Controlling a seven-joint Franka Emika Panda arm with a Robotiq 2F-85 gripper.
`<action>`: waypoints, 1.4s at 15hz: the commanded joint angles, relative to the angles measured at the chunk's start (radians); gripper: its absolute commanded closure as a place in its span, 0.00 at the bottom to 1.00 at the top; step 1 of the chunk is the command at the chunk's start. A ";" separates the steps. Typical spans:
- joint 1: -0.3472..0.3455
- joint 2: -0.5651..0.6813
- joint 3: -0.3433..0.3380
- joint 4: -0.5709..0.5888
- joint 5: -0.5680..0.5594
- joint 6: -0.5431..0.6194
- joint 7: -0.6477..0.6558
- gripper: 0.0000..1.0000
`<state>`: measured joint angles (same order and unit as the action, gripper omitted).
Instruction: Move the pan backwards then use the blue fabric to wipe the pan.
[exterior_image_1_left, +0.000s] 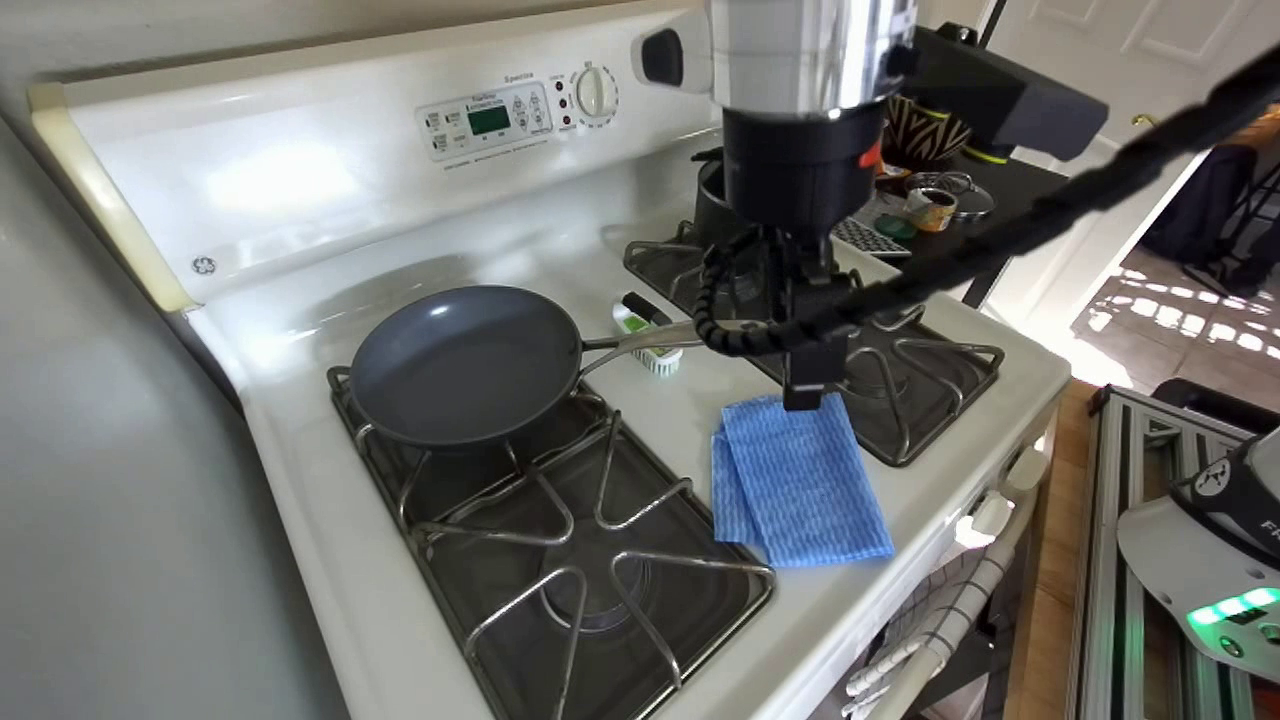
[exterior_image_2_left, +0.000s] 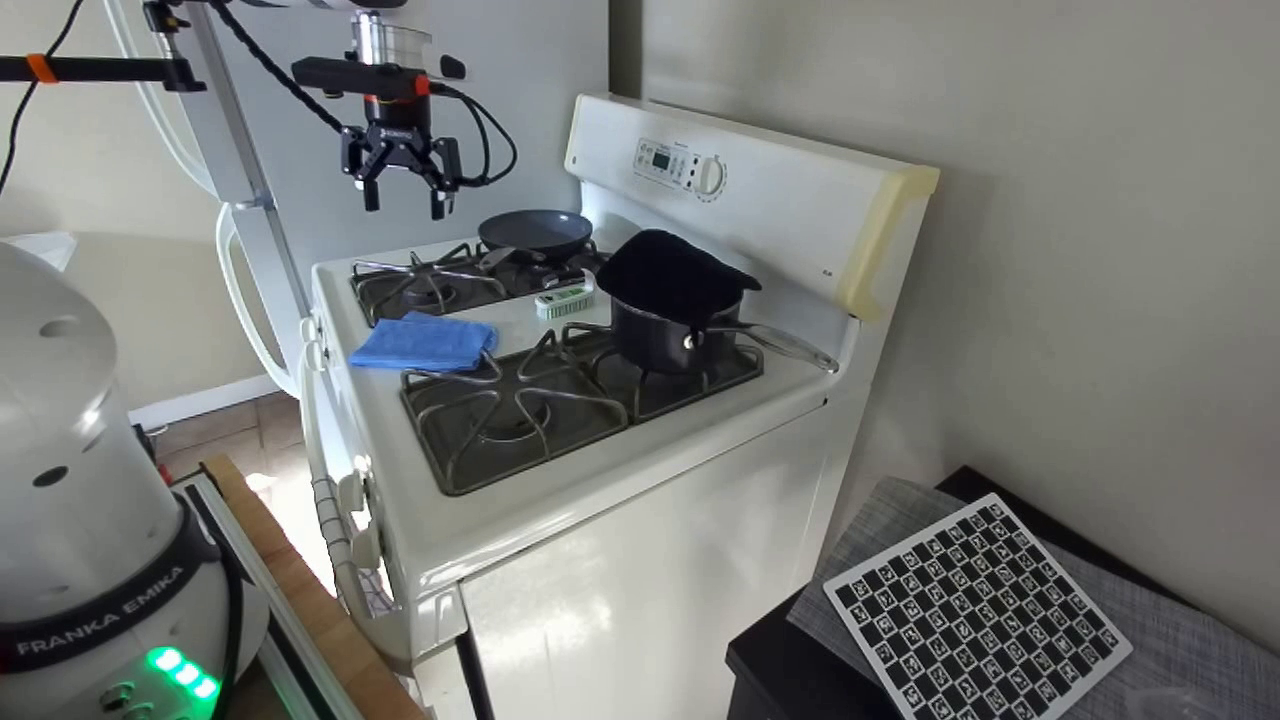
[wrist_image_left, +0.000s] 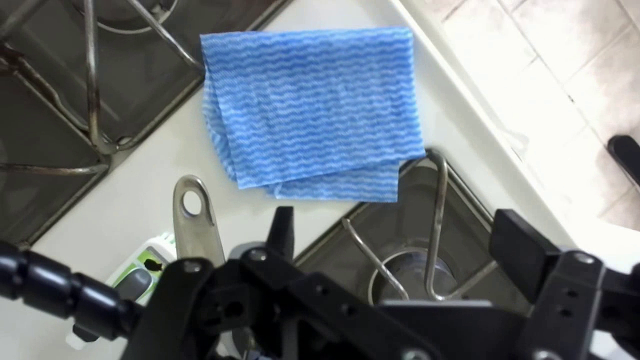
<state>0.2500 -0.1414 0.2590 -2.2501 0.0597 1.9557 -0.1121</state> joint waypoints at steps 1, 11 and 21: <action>0.004 -0.002 -0.005 -0.014 -0.002 0.004 -0.006 0.00; 0.011 -0.030 0.013 -0.112 -0.144 0.081 -0.017 0.00; 0.017 -0.082 0.018 -0.389 -0.170 0.468 0.088 0.00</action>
<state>0.2678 -0.1724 0.2778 -2.5459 -0.0943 2.3367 -0.0708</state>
